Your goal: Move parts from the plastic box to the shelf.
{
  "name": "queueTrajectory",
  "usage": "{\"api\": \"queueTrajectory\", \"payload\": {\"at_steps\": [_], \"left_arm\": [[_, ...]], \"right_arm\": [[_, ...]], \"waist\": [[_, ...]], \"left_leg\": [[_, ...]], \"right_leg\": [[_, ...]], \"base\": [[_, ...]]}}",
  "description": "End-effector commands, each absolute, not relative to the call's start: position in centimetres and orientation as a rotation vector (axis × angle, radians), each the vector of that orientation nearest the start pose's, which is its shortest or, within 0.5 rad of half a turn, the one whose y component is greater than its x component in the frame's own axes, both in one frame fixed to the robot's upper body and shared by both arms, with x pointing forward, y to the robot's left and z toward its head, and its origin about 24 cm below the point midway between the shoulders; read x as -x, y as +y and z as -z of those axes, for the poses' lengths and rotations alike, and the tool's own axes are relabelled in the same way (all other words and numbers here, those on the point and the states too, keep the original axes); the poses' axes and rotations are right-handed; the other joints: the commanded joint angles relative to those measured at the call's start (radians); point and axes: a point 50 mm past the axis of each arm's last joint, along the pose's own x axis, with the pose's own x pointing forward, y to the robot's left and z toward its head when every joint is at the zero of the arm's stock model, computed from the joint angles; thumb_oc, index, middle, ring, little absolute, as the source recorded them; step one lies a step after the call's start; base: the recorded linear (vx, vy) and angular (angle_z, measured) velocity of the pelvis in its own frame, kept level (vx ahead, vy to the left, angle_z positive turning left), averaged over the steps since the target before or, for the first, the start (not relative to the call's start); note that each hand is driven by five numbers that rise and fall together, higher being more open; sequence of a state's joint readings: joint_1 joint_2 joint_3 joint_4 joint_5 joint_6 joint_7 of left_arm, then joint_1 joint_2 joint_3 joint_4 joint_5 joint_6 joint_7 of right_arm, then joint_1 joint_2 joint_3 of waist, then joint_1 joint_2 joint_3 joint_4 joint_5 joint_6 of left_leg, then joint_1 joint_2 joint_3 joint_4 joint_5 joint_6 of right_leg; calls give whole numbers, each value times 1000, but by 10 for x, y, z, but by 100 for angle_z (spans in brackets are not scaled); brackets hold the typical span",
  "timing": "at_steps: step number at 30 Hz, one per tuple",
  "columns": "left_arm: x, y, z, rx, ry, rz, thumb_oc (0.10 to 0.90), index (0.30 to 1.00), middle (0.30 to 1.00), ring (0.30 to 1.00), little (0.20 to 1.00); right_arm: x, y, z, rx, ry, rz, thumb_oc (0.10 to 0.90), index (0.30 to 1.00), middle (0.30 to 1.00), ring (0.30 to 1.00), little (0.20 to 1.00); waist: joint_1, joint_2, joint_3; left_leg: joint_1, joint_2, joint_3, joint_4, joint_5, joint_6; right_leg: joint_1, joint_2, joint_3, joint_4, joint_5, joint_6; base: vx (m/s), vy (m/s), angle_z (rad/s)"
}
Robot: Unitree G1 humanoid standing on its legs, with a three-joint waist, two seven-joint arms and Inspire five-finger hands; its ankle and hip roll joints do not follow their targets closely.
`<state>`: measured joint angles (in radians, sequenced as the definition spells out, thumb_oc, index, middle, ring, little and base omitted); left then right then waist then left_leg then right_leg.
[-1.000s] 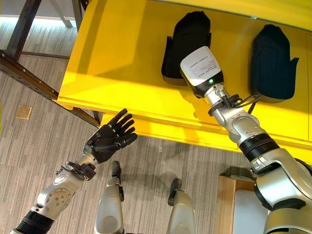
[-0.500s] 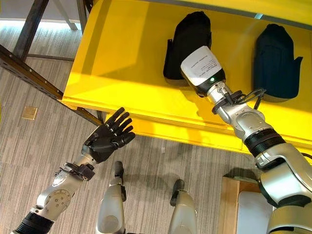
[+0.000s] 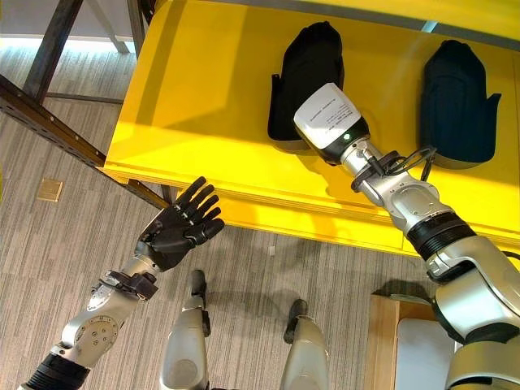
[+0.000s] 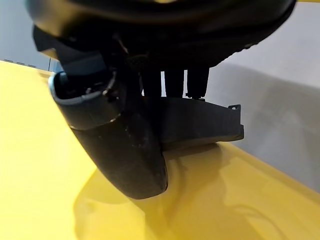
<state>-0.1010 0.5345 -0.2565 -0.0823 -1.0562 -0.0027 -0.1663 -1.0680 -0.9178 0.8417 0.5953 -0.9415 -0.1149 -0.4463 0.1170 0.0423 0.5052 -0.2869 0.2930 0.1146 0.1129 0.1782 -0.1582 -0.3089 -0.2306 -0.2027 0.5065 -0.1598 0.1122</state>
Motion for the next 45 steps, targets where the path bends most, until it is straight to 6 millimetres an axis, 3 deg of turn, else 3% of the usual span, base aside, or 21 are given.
{"api": "queueTrajectory", "payload": {"at_steps": [1, 15, 31, 38, 45], "left_arm": [[-262, 145, -115, 560, -172, 622, 900, 1000, 1000, 1000, 1000], [-261, 145, -113, 551, -167, 642, 900, 1000, 1000, 1000, 1000], [-258, 145, -110, 560, -158, 652, 900, 1000, 1000, 1000, 1000], [-256, 146, -109, 551, -153, 661, 900, 1000, 1000, 1000, 1000], [-258, 142, -112, 549, -164, 668, 900, 1000, 1000, 1000, 1000]], "right_arm": [[-374, -204, -305, 2099, -906, 382, 400, 300, 300, 300, 300], [-378, -220, -314, 2188, -858, 452, 400, 300, 300, 300, 300], [-377, -198, -317, 2324, -1035, 395, 400, 300, 300, 300, 300], [-380, -201, -316, 2308, -953, 425, 400, 300, 300, 300, 300], [-383, -217, -319, 2211, -815, 526, 400, 300, 300, 300, 300]], "waist": [[23, -3, -75], [38, 1, -69], [51, 7, -58], [58, 2, -57], [54, 6, -56]], "left_leg": [[69, 97, 69, 48, -91, -11], [51, 103, 57, 57, -84, -14], [40, 94, 56, 66, -88, -10], [41, 97, 53, 67, -86, -10], [38, 100, 51, 63, -83, -10]], "right_leg": [[-36, -46, -66, 44, -20, 24], [-58, -53, -78, 86, -38, 16], [-76, -71, -83, 112, -48, 17], [-70, -71, -90, 114, -47, 18], [-74, -64, -83, 109, -43, 17]], "base": [[0, 0, 0], [4, -12, 0], [0, 0, 0], [0, 0, 0], [-10, -1, 3]]}}
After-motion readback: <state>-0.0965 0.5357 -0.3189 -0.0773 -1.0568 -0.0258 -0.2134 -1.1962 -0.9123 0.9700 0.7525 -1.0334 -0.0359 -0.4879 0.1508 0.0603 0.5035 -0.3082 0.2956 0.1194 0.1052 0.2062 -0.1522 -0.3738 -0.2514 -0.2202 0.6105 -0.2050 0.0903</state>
